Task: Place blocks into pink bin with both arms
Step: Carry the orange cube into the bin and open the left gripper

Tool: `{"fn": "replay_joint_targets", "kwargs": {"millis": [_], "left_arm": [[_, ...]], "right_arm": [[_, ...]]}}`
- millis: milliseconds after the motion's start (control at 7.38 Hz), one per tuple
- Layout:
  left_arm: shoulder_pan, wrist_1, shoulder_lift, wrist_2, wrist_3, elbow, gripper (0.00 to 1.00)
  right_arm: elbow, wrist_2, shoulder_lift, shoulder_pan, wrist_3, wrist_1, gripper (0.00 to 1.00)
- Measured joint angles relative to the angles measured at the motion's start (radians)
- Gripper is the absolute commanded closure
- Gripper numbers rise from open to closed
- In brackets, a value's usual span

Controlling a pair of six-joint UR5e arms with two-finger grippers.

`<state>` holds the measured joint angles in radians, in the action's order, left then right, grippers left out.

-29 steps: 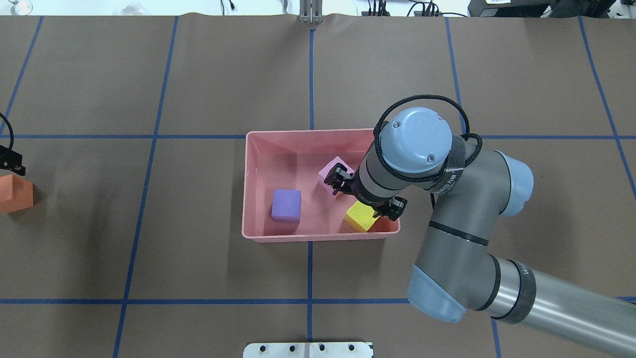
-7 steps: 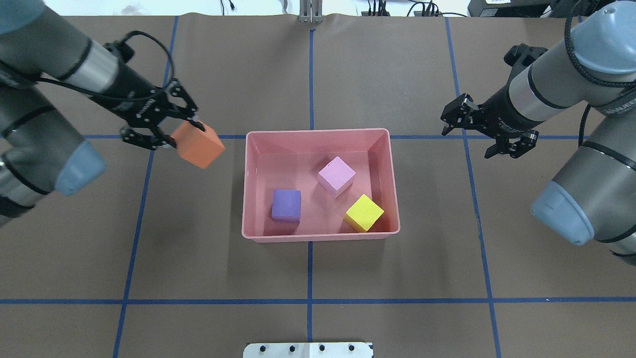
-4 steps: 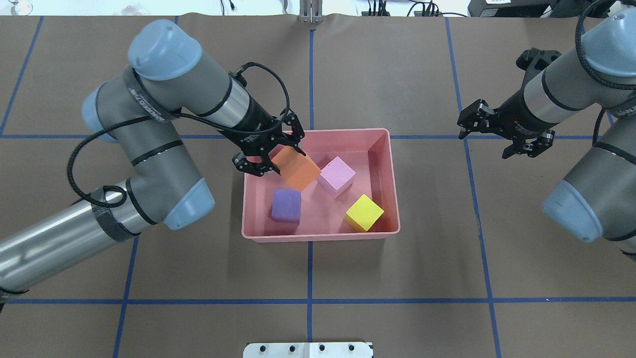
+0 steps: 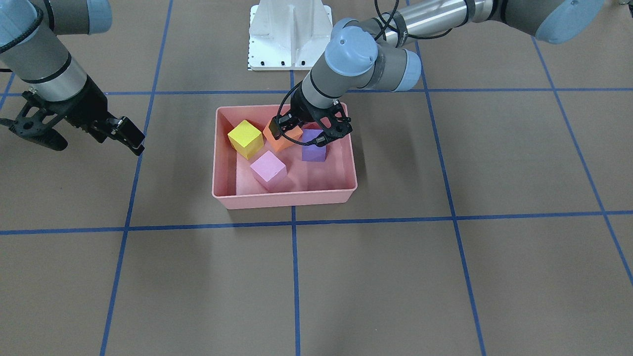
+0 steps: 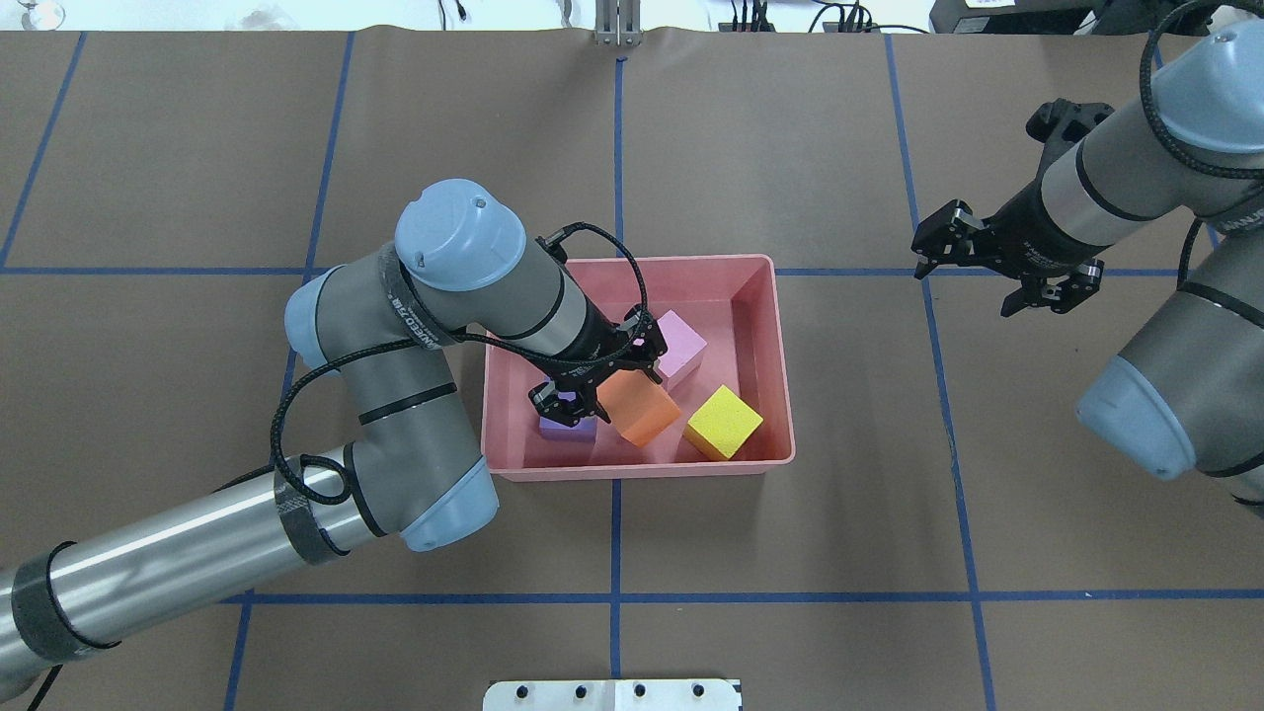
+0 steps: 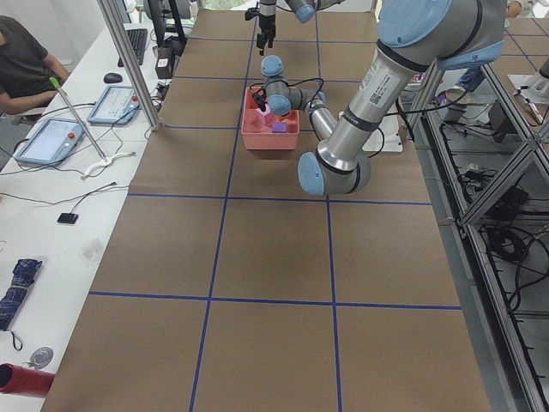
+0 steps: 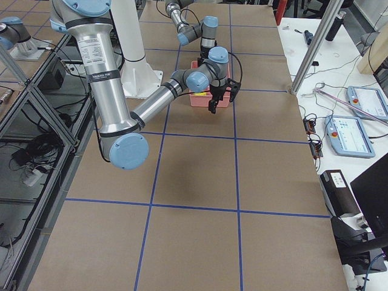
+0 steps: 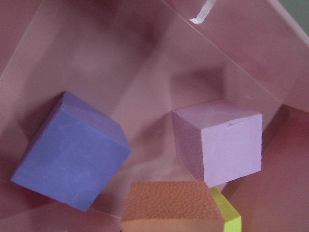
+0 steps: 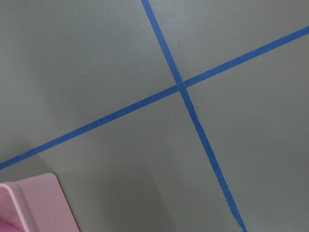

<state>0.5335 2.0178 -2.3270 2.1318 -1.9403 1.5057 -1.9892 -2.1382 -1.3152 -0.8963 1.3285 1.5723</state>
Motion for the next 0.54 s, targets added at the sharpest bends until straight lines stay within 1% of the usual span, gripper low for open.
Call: {"fn": "replay_joint_targets", "kwargs": {"millis": [271, 407, 542], "left_arm": [[0.021, -0.002, 0.004, 0.003, 0.006, 0.02, 0.0], [0.062, -0.002, 0.022, 0.028, 0.008, 0.057, 0.0], [0.139, -0.003, 0.065, 0.092, 0.028, 0.107, 0.0]], "right_arm": [[0.003, -0.002, -0.001, -0.002, -0.001, 0.0, 0.0], [0.004, -0.005, -0.007, -0.012, -0.012, 0.0, 0.0], [0.004, -0.024, -0.028, -0.042, -0.061, 0.0, 0.0]]}}
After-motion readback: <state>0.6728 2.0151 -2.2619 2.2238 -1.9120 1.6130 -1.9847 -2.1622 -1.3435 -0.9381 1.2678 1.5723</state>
